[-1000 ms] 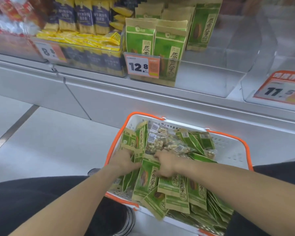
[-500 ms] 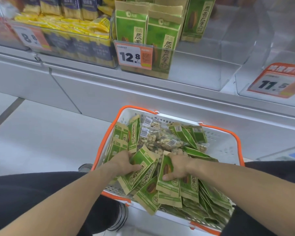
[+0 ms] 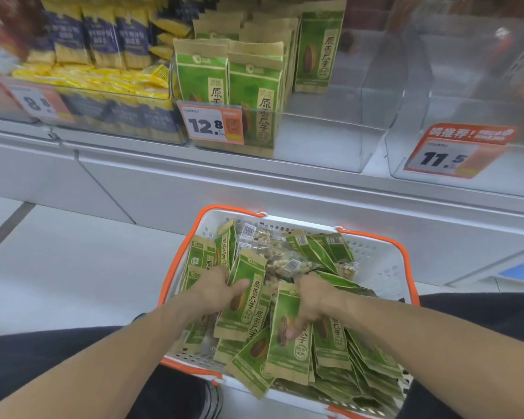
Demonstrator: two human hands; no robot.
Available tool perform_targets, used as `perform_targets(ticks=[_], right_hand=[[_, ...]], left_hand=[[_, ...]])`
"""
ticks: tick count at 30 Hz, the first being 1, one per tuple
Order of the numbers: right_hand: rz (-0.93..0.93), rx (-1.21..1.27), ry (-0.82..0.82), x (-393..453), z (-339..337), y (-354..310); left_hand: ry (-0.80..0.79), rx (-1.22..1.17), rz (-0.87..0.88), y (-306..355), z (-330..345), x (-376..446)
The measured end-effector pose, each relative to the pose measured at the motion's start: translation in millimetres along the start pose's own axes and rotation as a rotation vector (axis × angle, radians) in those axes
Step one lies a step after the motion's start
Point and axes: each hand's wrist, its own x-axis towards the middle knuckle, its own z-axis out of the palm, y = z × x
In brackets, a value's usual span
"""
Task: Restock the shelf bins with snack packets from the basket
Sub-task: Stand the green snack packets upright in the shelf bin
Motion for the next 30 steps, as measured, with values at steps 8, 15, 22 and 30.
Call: perform_targets(ticks=[8, 15, 22, 30], right_hand=[[-0.296, 0.181, 0.134, -73, -139, -26], [-0.624, 0.812, 0.409, -132, -212, 8], [-0.642, 1.076, 0.538, -120, -198, 7], [-0.567, 0.858, 0.730, -119, -194, -10]], left_hand=[[0.071, -0.066, 0.289, 72, -109, -21], [-0.005, -0.441, 0.635, 122, -140, -63], [-0.110, -0.753, 0.586, 156, -118, -57], [-0.047, -0.749, 0.716, 163, -109, -52]])
